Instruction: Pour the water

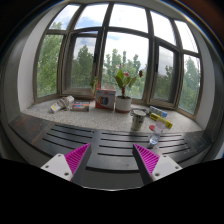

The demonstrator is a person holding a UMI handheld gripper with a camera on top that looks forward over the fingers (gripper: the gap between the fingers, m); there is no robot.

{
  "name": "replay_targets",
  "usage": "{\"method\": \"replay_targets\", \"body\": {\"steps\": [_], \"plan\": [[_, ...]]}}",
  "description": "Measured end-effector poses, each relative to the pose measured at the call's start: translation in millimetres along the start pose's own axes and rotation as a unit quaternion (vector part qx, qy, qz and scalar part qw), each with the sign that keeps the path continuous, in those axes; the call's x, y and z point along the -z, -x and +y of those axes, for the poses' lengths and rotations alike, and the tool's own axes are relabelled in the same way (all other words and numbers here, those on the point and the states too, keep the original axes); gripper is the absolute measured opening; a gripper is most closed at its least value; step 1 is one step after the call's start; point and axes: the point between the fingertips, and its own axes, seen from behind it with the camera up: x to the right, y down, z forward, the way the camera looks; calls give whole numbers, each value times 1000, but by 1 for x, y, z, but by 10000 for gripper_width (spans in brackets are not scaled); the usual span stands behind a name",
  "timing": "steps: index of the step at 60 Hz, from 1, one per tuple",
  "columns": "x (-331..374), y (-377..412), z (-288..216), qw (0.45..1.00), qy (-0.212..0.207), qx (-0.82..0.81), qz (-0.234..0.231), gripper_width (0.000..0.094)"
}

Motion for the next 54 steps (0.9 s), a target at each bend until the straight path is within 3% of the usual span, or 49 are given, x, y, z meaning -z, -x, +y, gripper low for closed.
{"method": "replay_targets", "body": {"steps": [26,39,46,54], "plan": [[-33,-155,122,998,37,-3,48,856],[-137,-242,84,997,-14,-9,75,852],[-206,-274,48,996,-49,-14,68,854],[-280,-291,26,996,-61,-31,55,836]]}}
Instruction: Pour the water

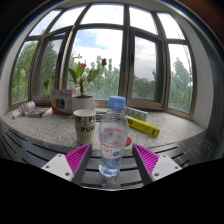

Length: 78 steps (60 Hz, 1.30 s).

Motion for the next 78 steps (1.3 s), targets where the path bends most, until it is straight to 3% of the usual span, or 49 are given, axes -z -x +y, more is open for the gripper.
{"method": "replay_targets", "body": {"steps": [5,11,25,36,47,54,62,71,78], "plan": [[-29,4,-7,1000,-13,-7,-14,765],[-51,-2,-8,1000,-21,4,-13,509],[-46,-8,-10,999,-38,-28,9,298],[-37,-37,-23,997,-35,1,63,296],[-29,-118,-100,970,-53,132,199,294],[-31,-148,-180,903,-71,313,284,294],[-39,-140,-275,782,-105,516,332,293],[-77,-82,-322,639,-130,692,310,294],[-120,-32,-308,529,-140,797,256,295]]}}
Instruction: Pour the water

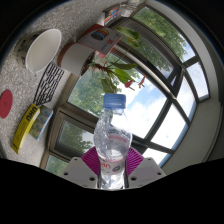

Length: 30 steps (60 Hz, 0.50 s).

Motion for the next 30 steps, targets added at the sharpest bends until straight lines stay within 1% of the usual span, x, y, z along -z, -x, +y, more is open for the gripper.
{"method": "replay_targets", "body": {"steps": [7,11,14,19,22,27,30], "plan": [[-10,33,-55,990,-91,103,-18,294],[-6,45,-83,981,-130,143,-30,294],[-4,58,-96,975,-157,155,-28,294],[-2,71,-110,971,-173,159,-37,295],[-3,71,-110,971,-179,154,-35,295],[-6,59,-106,978,-176,109,-24,296],[-8,39,-97,984,-167,61,-18,295]]}}
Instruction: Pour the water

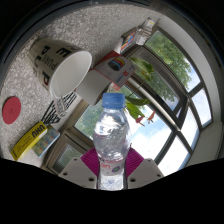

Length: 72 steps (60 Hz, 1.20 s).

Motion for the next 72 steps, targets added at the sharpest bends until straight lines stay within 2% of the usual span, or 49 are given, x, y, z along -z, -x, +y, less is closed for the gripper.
{"method": "replay_targets", "body": {"steps": [5,9,13,17,27,31,32,37,41,49,58,59,60,61,69,72], "plan": [[-2,-28,33,989,27,-142,34,296],[5,-56,66,957,51,-279,60,297],[13,-71,99,896,71,-432,78,295],[24,-75,121,807,78,-579,88,293],[33,-16,116,575,81,-813,45,295],[37,26,104,526,90,-845,20,295],[38,40,86,515,95,-852,14,295],[42,95,65,471,104,-875,-38,297],[44,131,29,451,109,-883,-69,296],[53,174,-9,452,110,-879,-109,295],[60,210,-47,420,112,-887,-155,306],[57,201,-39,422,99,-892,-127,305],[58,204,-41,423,101,-892,-125,308],[61,205,-39,420,105,-891,-136,324],[58,205,-40,420,102,-892,-135,479],[61,212,-45,422,112,-886,-156,600]]}}
